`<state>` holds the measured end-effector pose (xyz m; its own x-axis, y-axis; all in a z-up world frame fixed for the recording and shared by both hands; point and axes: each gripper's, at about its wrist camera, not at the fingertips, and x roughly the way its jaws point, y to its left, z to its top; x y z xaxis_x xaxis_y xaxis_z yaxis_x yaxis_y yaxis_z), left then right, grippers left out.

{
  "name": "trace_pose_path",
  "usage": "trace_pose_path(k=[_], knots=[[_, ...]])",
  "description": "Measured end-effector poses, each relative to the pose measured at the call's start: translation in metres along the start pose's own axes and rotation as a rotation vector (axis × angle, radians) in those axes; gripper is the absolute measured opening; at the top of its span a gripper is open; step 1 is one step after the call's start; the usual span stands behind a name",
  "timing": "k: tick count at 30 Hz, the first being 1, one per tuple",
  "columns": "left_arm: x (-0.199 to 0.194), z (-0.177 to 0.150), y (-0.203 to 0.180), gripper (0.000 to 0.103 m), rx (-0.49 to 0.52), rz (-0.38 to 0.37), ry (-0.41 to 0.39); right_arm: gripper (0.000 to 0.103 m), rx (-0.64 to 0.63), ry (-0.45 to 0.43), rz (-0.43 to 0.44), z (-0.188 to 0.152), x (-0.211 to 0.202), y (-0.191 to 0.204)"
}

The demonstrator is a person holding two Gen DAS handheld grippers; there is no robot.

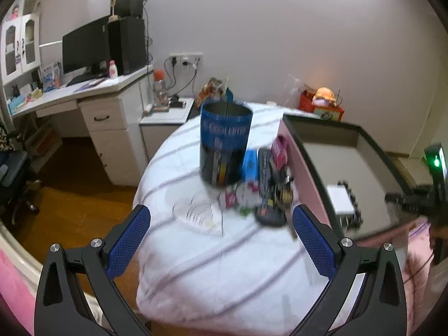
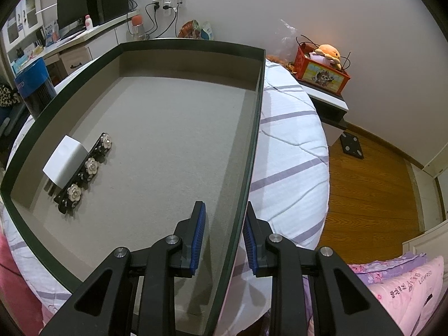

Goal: Organize rigid objects
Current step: 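Move the left gripper to the blue tin can and grasp its rim, then carry the blue tin can with the left gripper into the tray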

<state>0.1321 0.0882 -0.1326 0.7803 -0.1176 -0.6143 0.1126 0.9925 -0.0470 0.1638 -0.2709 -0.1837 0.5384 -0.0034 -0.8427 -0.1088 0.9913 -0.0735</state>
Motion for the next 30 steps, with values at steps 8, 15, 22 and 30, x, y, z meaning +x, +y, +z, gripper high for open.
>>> trace_pose_path(k=[8, 15, 22, 30], knots=[[0.059, 0.040, -0.009, 0.102, 0.049, 0.016, -0.011, 0.028, -0.003, -0.001, 0.002, 0.001, 0.000, 0.000], [0.097, 0.058, -0.011, 0.102, 0.049, 0.029, 0.017, 0.028, 0.007, -0.004, -0.002, 0.000, 0.001, -0.001], [0.118, 0.066, -0.014, 0.102, 0.054, 0.037, 0.028, 0.028, 0.009, -0.011, 0.006, -0.001, 0.001, -0.003], [0.124, 0.070, -0.010, 0.069, 0.047, -0.001, 0.032, 0.028, 0.011, -0.012, 0.008, -0.002, 0.000, -0.004]])
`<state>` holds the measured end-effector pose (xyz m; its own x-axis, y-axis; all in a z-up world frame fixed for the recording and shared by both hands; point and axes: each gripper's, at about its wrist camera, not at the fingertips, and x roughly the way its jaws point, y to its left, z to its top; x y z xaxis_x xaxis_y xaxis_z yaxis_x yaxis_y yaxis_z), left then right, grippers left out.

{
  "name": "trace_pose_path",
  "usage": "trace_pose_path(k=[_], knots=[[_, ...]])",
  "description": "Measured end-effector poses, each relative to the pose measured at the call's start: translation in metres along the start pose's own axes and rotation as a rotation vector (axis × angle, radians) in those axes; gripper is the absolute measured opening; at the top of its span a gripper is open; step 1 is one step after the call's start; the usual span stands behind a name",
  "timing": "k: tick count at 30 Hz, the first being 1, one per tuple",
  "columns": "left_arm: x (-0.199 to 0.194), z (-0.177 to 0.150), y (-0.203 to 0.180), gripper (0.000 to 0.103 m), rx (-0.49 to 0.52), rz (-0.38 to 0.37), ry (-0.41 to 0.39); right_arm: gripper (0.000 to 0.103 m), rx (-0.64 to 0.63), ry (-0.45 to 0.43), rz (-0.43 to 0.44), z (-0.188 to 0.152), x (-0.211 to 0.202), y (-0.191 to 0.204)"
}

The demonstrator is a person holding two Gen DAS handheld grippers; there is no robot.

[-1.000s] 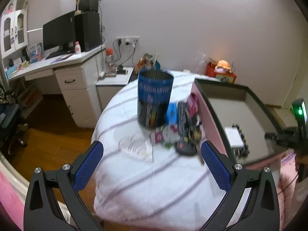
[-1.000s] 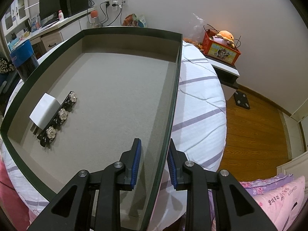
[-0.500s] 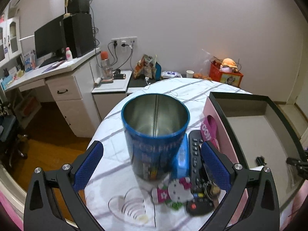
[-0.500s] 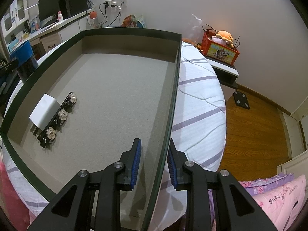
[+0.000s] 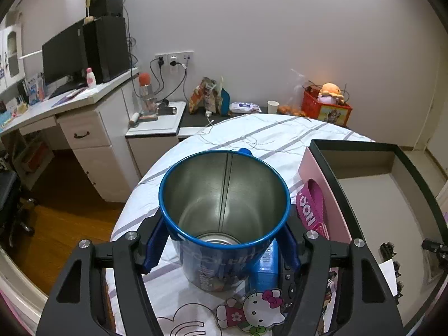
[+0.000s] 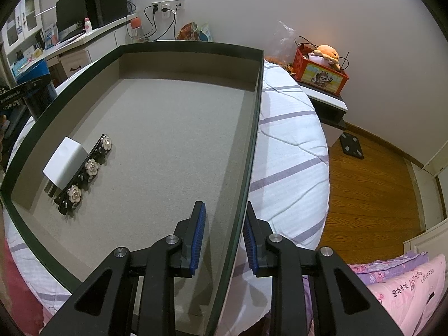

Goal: Organize rigid objects
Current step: 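Carry the blue tin can with the left gripper into the tray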

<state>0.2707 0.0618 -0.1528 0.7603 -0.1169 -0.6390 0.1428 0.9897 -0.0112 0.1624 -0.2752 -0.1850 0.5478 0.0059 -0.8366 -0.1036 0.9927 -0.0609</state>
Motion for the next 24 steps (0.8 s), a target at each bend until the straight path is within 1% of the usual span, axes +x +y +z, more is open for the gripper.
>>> trace_pose_path(k=[3, 7, 15, 20, 22, 24], knots=[[-0.006, -0.002, 0.000, 0.068, -0.004, 0.010, -0.005, 0.028, 0.003, -0.002, 0.005, 0.000, 0.000, -0.001], [-0.016, -0.007, -0.005, 0.068, 0.020, 0.027, -0.009, 0.028, 0.003, -0.003, 0.009, -0.001, 0.000, -0.002], [-0.047, -0.003, -0.007, 0.068, 0.021, 0.042, -0.050, 0.028, 0.007, -0.004, 0.028, -0.001, 0.000, -0.006], [-0.079, 0.006, -0.020, 0.068, 0.043, 0.024, -0.103, 0.028, 0.012, -0.007, 0.042, -0.001, 0.000, -0.008], [-0.095, 0.011, -0.030, 0.068, 0.061, -0.001, -0.132, 0.028, 0.014, -0.007, 0.047, -0.001, 0.000, -0.009], [-0.109, 0.017, -0.044, 0.068, 0.080, -0.043, -0.164, 0.028, 0.015, -0.008, 0.052, -0.001, 0.001, -0.009]])
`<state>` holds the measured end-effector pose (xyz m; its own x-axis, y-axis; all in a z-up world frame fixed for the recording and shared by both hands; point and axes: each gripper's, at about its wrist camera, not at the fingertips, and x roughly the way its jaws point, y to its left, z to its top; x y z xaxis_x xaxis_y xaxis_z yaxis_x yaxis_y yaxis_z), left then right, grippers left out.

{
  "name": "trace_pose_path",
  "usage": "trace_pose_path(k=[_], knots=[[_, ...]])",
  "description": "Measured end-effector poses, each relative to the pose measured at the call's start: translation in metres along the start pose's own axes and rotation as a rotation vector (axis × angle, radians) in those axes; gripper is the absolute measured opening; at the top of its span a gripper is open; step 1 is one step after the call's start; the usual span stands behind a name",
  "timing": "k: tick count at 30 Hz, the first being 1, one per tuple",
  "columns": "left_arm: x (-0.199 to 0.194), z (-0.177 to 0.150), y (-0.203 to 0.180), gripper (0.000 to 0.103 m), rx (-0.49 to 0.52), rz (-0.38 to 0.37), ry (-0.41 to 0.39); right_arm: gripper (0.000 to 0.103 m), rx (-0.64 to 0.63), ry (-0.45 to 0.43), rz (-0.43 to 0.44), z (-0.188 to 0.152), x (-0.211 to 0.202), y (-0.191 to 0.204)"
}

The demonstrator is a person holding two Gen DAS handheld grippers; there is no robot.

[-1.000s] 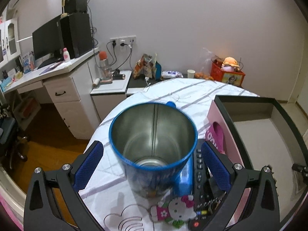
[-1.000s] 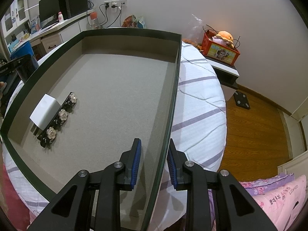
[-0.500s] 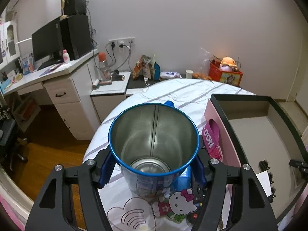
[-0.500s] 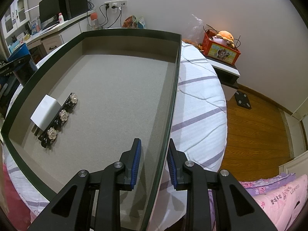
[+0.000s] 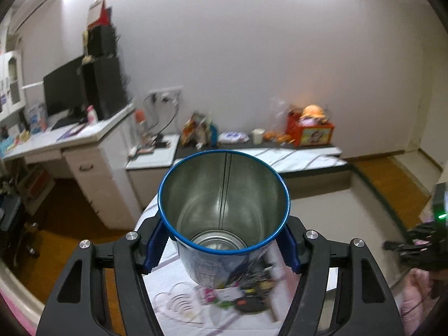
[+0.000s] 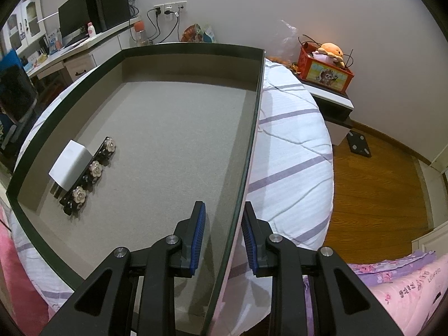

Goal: Organize rigid objects
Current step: 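Carry the blue tin can with the left gripper into the tray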

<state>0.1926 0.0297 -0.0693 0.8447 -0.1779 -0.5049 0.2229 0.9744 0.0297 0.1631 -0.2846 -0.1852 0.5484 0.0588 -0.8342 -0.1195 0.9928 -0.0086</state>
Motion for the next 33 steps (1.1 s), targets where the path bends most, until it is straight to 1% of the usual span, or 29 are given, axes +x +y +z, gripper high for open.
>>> trace_pose_path(k=[3, 6, 8, 11, 14, 19, 22, 25, 29, 33], knots=[[-0.010, 0.009, -0.020, 0.068, 0.016, -0.071, -0.024, 0.028, 0.008, -0.002, 0.011, 0.000, 0.000, -0.001], [-0.008, 0.015, -0.046, 0.068, 0.057, -0.098, -0.023, 0.028, 0.018, -0.005, 0.027, -0.001, 0.000, -0.003], [-0.001, 0.016, -0.063, 0.068, 0.082, -0.116, -0.005, 0.028, 0.020, -0.006, 0.033, -0.001, -0.001, -0.004], [0.010, 0.014, -0.084, 0.068, 0.092, -0.165, 0.032, 0.028, 0.024, -0.007, 0.040, -0.001, 0.000, -0.006], [0.019, 0.013, -0.106, 0.068, 0.116, -0.176, 0.053, 0.028, 0.019, -0.007, 0.034, -0.001, 0.000, -0.006], [0.031, 0.009, -0.136, 0.068, 0.117, -0.236, 0.094, 0.028, 0.018, -0.009, 0.036, -0.001, 0.000, -0.006], [0.036, 0.005, -0.153, 0.068, 0.131, -0.258, 0.113, 0.028, 0.021, -0.010, 0.045, -0.001, -0.001, -0.007], [0.041, 0.000, -0.164, 0.068, 0.135, -0.283, 0.135, 0.028, 0.020, -0.010, 0.048, -0.001, 0.000, -0.007], [0.047, -0.010, -0.177, 0.068, 0.144, -0.288, 0.170, 0.028, 0.019, -0.011, 0.052, -0.001, 0.000, -0.007], [0.053, -0.020, -0.181, 0.069, 0.138, -0.296, 0.212, 0.028, 0.020, -0.012, 0.056, -0.002, 0.001, -0.008]])
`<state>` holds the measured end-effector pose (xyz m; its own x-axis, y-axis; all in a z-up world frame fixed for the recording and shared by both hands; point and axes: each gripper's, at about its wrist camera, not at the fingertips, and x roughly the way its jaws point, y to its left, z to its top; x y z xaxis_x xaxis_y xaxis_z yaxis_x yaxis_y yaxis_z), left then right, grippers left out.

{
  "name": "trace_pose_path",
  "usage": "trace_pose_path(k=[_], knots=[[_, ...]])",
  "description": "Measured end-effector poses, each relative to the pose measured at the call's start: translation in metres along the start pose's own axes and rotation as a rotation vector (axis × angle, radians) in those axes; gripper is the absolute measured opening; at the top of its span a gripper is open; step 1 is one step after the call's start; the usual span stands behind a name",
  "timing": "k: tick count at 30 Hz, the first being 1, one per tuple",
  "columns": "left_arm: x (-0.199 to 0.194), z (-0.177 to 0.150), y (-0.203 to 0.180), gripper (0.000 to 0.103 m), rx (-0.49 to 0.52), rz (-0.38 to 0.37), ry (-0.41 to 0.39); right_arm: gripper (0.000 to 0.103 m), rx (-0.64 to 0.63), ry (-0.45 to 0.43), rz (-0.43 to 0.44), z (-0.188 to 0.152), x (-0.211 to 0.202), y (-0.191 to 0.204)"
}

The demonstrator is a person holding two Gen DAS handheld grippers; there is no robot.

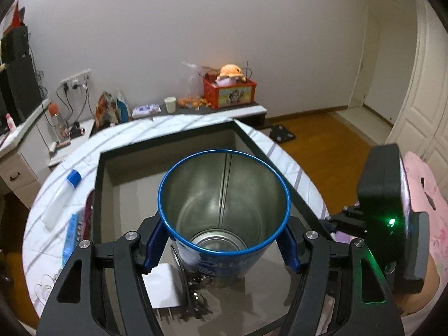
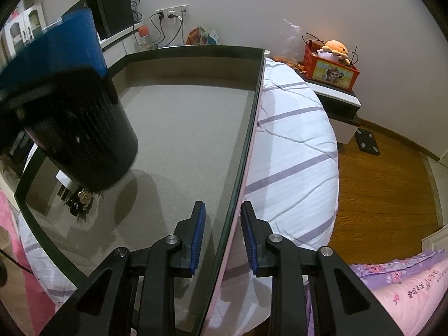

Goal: Organize rigid objects
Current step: 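Carry the blue tin can with the left gripper into the tray, then open the left gripper to release the tin can in the tray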

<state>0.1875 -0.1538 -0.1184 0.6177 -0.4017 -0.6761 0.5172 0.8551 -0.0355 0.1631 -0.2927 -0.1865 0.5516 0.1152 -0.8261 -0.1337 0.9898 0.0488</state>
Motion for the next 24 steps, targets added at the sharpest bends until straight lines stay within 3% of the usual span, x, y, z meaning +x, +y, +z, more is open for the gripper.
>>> trace_pose_path(k=[9, 10, 13, 24], knots=[[0.009, -0.008, -0.004, 0.070, -0.003, -0.015, 0.043, 0.028, 0.003, 0.006, -0.003, 0.000, 0.002, 0.000], [0.007, -0.009, -0.003, 0.074, -0.010, -0.018, 0.040, 0.028, 0.002, 0.007, -0.004, 0.000, 0.002, 0.000], [-0.004, -0.010, 0.001, 0.091, -0.028, -0.024, 0.005, 0.028, 0.002, 0.011, -0.005, 0.001, 0.001, 0.001], [-0.055, -0.018, 0.024, 0.097, -0.061, -0.022, -0.093, 0.028, 0.004, 0.021, -0.021, 0.004, 0.002, 0.002]])
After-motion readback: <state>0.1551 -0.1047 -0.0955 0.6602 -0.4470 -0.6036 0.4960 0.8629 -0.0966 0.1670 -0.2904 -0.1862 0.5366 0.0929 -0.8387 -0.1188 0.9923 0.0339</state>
